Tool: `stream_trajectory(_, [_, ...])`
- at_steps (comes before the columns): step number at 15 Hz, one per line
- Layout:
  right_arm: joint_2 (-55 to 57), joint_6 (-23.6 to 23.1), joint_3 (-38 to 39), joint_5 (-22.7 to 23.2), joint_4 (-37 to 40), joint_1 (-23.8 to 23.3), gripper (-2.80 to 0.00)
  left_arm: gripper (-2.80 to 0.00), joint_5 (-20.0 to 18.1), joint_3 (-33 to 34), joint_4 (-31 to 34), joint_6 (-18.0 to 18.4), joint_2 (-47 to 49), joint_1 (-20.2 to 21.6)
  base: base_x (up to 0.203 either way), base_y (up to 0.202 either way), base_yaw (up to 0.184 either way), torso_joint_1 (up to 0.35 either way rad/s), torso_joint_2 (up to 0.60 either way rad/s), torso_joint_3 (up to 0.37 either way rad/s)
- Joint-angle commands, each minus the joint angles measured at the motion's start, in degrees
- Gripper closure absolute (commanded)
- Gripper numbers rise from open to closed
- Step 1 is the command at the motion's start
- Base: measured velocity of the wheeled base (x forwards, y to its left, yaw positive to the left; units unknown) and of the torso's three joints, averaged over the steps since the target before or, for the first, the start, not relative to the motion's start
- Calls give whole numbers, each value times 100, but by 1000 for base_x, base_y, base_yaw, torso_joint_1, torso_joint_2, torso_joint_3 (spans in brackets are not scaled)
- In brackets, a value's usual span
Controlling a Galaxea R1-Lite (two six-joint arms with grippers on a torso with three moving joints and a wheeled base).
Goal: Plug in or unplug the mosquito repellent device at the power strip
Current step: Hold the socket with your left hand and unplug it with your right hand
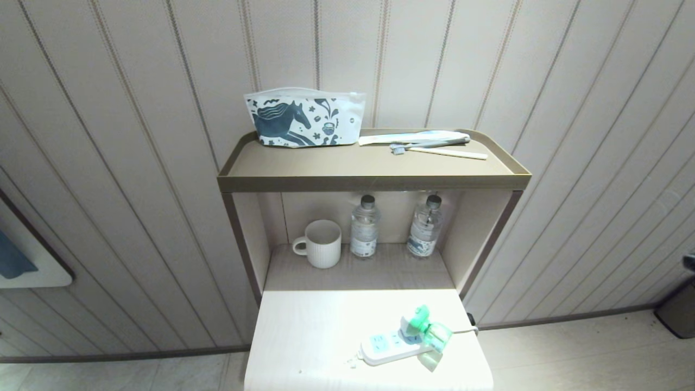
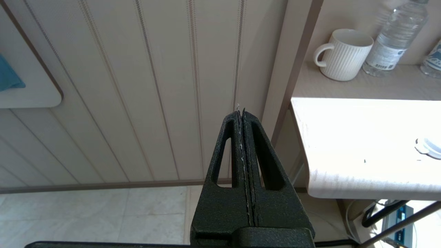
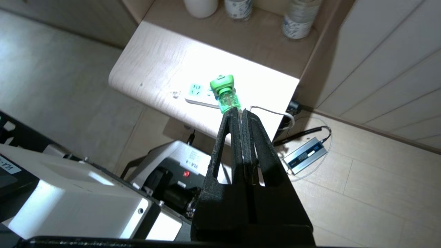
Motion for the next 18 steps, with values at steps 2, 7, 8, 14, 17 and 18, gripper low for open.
stream_trajectory(2, [1066, -4, -438, -199, 308, 599, 0, 0, -2, 0, 1, -2, 7, 1, 0, 0, 0, 0, 0, 0])
stream_trajectory(7, [2245, -108, -829, -887, 564, 1488, 0, 0, -2, 0, 1, -2, 7, 1, 0, 0, 0, 0, 0, 0])
stream_trajectory(8, [2421, -278, -801, -913, 566, 1511, 0, 0, -2, 0, 1, -2, 7, 1, 0, 0, 0, 0, 0, 0])
stream_trajectory(14, [3462, -1340, -913, -937, 519, 1127, 0, 0, -2, -9, 18, 7, 7, 1, 0, 0, 0, 0, 0, 0])
stream_trajectory(17, [4063, -1421, -1121, -941, 488, 1102, 0, 0, -2, -9, 27, 16, 7, 1, 0, 0, 0, 0, 0, 0])
stream_trajectory(18, [4242, -1470, -1177, -938, 474, 1101, 0, 0, -2, -9, 27, 16, 7, 1, 0, 0, 0, 0, 0, 0])
